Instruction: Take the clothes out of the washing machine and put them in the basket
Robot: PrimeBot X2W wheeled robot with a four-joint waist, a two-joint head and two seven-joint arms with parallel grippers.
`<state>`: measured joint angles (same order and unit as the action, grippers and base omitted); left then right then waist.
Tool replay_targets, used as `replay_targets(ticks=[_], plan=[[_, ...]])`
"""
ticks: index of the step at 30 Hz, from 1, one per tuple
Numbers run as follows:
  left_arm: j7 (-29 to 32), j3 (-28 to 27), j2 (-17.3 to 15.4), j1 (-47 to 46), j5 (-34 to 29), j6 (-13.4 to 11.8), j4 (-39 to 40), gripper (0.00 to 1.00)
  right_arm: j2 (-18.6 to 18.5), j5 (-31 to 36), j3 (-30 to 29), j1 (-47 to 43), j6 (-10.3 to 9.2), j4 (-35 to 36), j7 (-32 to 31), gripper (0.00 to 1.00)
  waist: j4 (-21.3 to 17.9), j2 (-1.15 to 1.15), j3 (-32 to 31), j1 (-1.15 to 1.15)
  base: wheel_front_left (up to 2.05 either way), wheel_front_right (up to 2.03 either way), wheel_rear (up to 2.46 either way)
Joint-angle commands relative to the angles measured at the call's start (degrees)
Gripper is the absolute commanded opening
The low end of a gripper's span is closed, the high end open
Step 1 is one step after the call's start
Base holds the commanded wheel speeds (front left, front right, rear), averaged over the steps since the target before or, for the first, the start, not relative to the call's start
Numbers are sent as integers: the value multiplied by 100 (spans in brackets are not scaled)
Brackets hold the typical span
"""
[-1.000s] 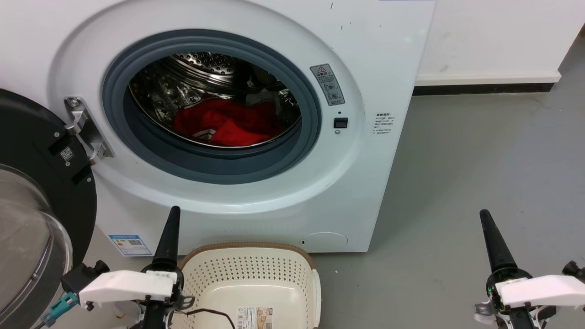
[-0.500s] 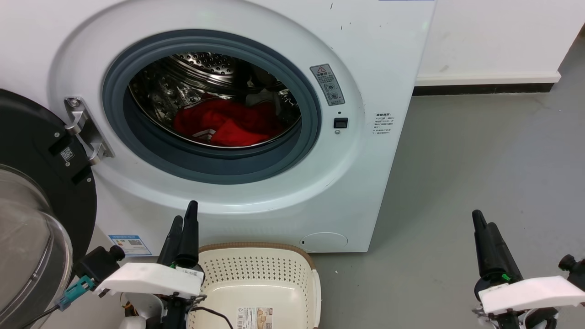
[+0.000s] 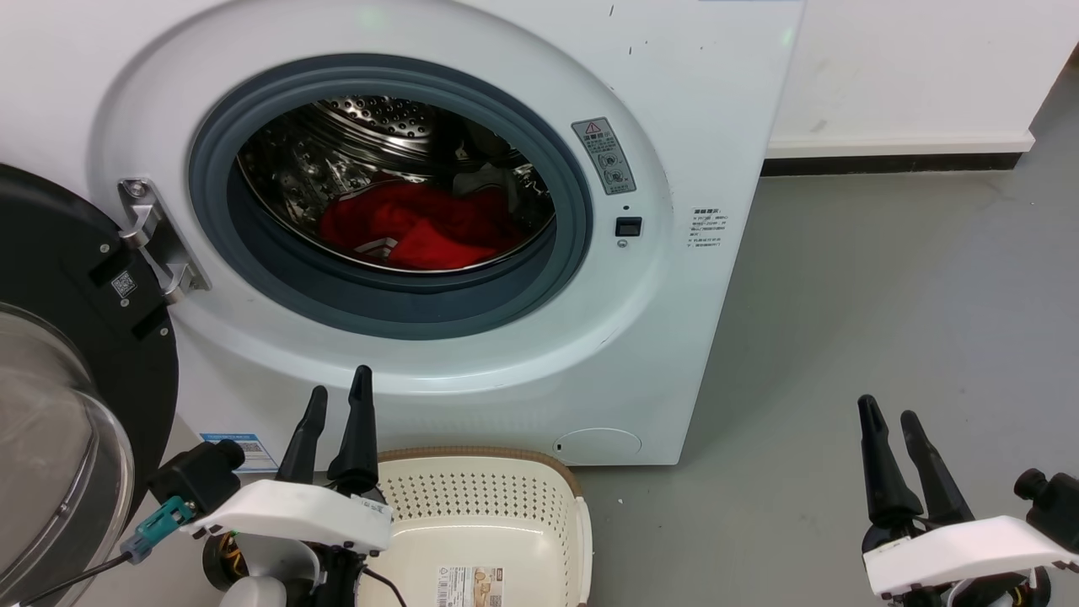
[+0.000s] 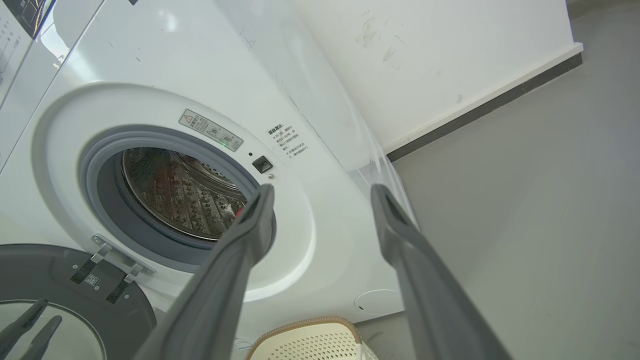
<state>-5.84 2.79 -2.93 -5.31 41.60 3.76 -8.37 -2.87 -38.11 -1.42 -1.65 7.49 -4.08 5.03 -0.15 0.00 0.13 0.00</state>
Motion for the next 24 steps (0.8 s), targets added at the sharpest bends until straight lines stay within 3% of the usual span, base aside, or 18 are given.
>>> replay_targets(ticks=[1,24], plan=[[-62,12,-40,-161,-218,-29,92,100,-5,207,5,-37,0,106,45,100,1,0,-2,0,0,0,0],[-414,402,-71,-8,-1918,-326,-12,100,-4,1833,44,-284,0,367,193,100,42,0,-34,0,0,0,0]])
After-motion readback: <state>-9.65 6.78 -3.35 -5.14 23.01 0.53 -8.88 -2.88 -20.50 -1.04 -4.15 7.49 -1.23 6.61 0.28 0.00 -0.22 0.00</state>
